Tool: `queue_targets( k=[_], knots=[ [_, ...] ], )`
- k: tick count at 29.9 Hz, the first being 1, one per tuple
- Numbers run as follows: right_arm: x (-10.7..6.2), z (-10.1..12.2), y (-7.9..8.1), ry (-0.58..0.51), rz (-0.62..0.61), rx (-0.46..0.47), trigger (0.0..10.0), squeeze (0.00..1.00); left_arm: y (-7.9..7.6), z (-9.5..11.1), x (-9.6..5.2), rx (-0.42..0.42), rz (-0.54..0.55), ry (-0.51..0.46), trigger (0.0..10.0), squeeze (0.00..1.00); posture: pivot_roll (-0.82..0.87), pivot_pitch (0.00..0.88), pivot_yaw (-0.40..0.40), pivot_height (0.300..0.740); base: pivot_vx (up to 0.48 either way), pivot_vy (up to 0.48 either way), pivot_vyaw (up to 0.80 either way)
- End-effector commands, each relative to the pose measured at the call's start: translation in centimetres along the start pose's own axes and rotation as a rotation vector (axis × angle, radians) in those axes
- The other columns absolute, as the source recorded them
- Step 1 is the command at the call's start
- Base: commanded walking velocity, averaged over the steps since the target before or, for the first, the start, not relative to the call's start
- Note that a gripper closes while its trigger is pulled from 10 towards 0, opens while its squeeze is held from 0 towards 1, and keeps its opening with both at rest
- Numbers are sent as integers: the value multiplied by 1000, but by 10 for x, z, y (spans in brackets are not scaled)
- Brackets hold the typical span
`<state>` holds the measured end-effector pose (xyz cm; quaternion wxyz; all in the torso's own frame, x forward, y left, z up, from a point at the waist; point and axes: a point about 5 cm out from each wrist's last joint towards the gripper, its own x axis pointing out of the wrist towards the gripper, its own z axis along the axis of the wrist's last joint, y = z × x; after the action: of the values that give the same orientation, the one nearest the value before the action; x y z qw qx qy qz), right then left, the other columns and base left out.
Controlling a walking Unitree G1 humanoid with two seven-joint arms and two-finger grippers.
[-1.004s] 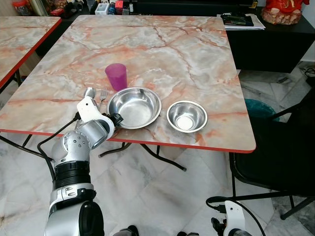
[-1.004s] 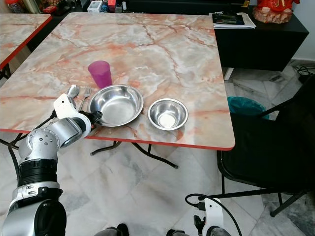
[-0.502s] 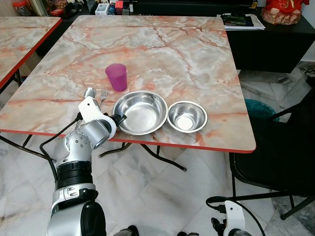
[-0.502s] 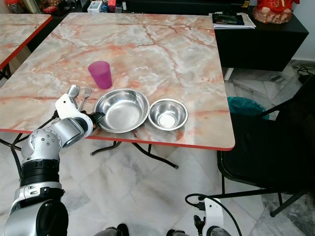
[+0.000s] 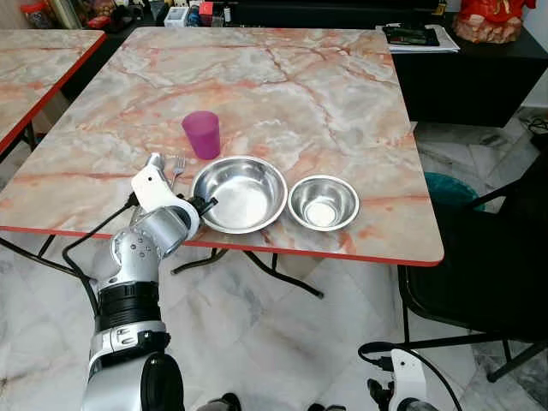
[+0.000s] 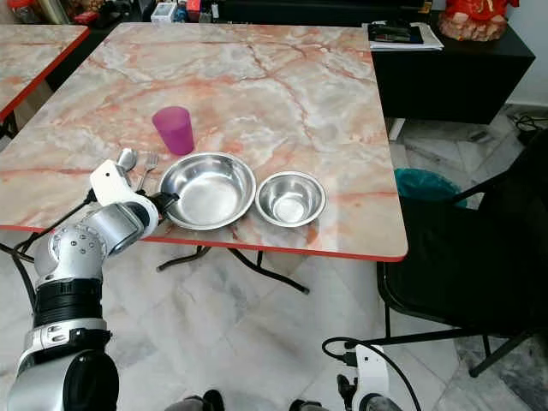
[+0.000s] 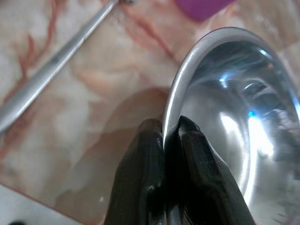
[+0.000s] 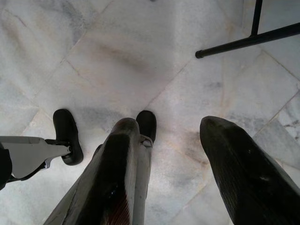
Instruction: Setting the table
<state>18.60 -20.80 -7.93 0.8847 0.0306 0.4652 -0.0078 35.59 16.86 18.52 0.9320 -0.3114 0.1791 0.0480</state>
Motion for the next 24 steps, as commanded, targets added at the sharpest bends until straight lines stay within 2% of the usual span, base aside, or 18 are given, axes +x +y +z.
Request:
queue_targets(
  k=[1,5,7,12,15,20,21,22,24],
  knots=[
    [-1,-6,0,19,-1,5,10000,0,6,3,-2,10,10,-27,10000,0,31,157,8,740,0,0,0],
    [-1,-6,-1,19,0,3,10000,0,3,5,-3,4,-53,-71,10000,0,32,156,6,740,0,0,0],
    [-1,-5,-1,14,-1,7,10000,0,-2,8,-6,7,-130,-130,10000,0,27,158,6,740,0,0,0],
    [-1,-5,-1,11,-2,11,10000,0,-3,8,-7,-3,-148,-145,10000,0,27,158,6,740,0,0,0],
    [-1,-4,-1,4,-1,21,10000,0,4,21,-12,-60,-162,-262,10000,0,28,163,-1,740,0,0,0],
    [-1,-4,-2,-6,0,26,10000,0,11,32,-17,-24,-168,-376,10000,0,30,166,-4,740,0,0,0],
    [-1,-4,-2,-10,1,28,10000,0,13,34,-19,44,-152,-416,10000,0,29,166,-4,740,0,0,0],
    [-1,-3,-2,-12,1,28,10000,0,16,34,-22,235,-122,-479,10000,0,29,166,-4,740,0,0,0],
    [-1,-3,-2,-15,-2,29,10000,0,17,32,-22,289,-122,-494,10000,0,22,165,-3,740,0,0,0]
  ],
)
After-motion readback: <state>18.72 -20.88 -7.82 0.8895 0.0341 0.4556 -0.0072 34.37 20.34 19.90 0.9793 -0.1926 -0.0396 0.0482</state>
